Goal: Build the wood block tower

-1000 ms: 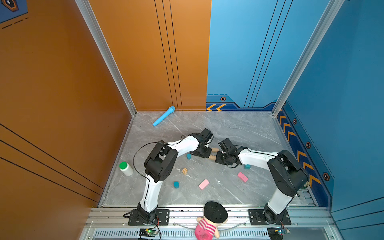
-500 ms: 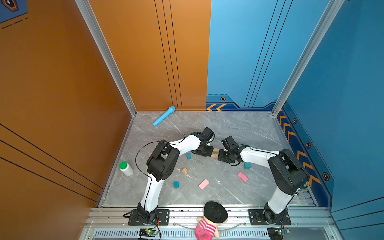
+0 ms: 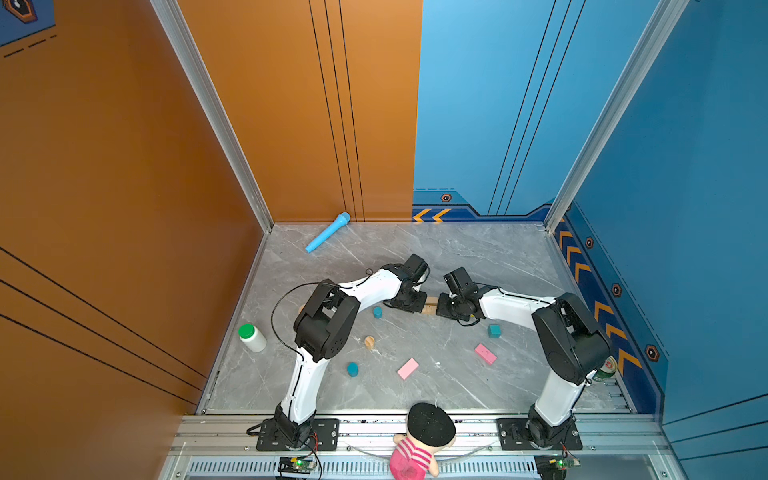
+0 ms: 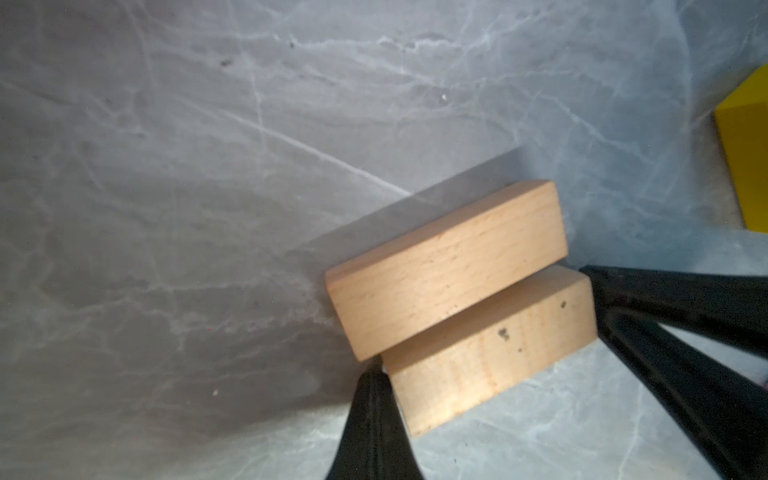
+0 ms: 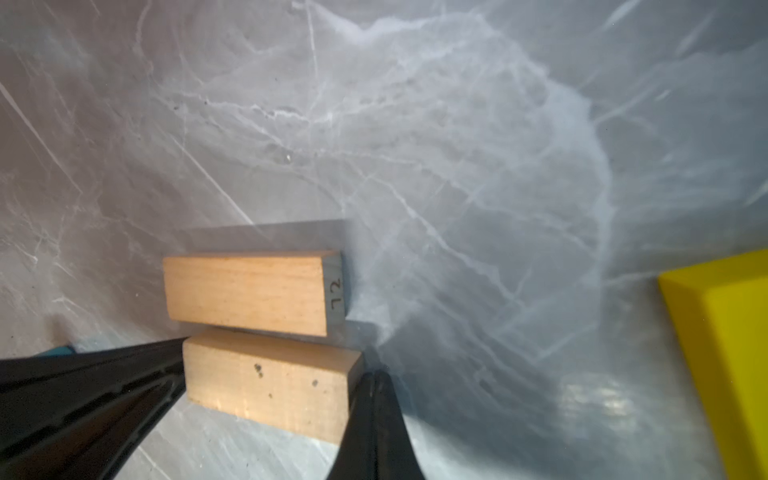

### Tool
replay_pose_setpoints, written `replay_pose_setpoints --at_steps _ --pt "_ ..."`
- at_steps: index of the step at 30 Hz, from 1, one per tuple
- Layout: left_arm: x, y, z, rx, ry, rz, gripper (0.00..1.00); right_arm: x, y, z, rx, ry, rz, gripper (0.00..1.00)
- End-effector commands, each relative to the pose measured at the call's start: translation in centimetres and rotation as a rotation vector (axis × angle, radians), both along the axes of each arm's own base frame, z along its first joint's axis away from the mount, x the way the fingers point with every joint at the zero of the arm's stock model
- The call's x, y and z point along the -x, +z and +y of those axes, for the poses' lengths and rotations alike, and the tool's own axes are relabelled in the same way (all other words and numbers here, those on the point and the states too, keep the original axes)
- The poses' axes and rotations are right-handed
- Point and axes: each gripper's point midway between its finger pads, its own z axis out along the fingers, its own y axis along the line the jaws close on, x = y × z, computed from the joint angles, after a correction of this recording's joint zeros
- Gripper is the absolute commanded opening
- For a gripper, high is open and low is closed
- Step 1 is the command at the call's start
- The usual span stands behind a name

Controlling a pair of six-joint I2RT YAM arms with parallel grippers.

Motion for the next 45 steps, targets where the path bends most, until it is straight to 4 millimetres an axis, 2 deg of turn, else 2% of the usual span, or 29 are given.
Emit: replay_pose_setpoints --at_steps 1,45 --pt "1.9 -3.7 1.4 -0.071 0.009 0.106 0.0 0.5 -1.4 0.2 0.017 0.032 0.042 0.0" --pt "0.2 -5.4 4.2 -0.142 0.123 0.102 0.0 0.4 -2.5 0.8 -0.003 0.022 0.071 0.0"
